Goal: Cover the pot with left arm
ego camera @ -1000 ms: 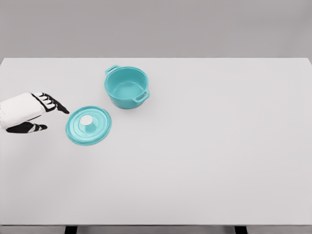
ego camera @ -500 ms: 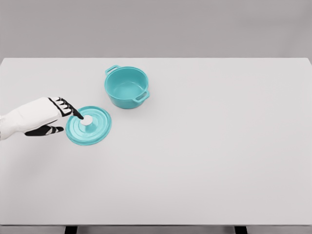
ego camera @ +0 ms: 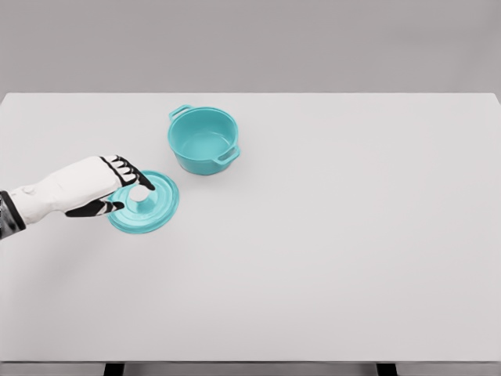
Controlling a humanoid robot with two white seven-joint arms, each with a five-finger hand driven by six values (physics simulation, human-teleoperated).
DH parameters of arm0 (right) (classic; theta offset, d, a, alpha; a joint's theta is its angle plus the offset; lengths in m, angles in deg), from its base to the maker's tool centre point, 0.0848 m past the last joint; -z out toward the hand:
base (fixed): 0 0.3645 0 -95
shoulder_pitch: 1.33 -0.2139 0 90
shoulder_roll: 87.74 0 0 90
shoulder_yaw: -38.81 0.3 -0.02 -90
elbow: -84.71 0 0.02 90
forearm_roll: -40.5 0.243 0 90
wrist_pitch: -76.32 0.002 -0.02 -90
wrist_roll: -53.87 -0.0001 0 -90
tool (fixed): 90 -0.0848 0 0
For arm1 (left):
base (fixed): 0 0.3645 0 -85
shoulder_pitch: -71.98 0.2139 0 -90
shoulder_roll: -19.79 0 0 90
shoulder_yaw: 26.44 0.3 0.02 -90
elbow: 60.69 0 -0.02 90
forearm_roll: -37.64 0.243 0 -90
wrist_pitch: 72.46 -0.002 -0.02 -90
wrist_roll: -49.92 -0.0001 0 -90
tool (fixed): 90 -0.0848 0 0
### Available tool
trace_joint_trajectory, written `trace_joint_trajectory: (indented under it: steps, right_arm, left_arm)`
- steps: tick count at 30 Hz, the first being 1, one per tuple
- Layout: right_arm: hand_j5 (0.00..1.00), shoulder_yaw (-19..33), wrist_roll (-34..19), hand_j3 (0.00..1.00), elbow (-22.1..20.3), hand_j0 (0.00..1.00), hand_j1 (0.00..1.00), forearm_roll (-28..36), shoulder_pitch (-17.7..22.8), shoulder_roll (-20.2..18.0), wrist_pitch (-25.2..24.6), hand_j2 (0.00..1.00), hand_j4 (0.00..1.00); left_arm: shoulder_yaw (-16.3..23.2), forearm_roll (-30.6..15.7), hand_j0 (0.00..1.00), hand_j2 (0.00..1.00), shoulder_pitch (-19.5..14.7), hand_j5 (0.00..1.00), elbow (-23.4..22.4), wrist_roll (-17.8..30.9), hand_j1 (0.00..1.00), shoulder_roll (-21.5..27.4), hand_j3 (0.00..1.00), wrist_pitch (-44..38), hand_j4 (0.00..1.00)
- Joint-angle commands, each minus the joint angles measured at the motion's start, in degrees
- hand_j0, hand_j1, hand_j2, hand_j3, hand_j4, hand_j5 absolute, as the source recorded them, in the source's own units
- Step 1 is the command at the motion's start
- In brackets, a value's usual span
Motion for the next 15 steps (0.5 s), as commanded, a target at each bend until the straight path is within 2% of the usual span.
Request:
trace_joint_trajectory:
  steps: [1,7,15]
  right_arm:
    - [1.0,0.0,-0.01,1.0,-0.03,1.0,1.0,0.0,0.0,0.0,0.0,1.0,1.0]
    - [1.0,0.0,-0.01,1.0,-0.03,1.0,1.0,0.0,0.0,0.0,0.0,1.0,1.0]
    - [1.0,0.0,-0.01,1.0,-0.03,1.0,1.0,0.0,0.0,0.0,0.0,1.0,1.0]
  left_arm:
    - [0.1,0.51,0.72,0.72,0.0,0.72,-0.72,-0.03,0.72,-0.93,0.72,-0.09,0.72]
    - [2.47,0.86,0.73,0.73,-1.84,0.73,-4.41,-0.03,0.73,-2.34,0.73,-0.09,0.73]
    - [2.47,2.71,0.74,0.74,-2.81,0.74,-6.26,-0.03,0.74,-4.27,0.74,-0.09,0.74]
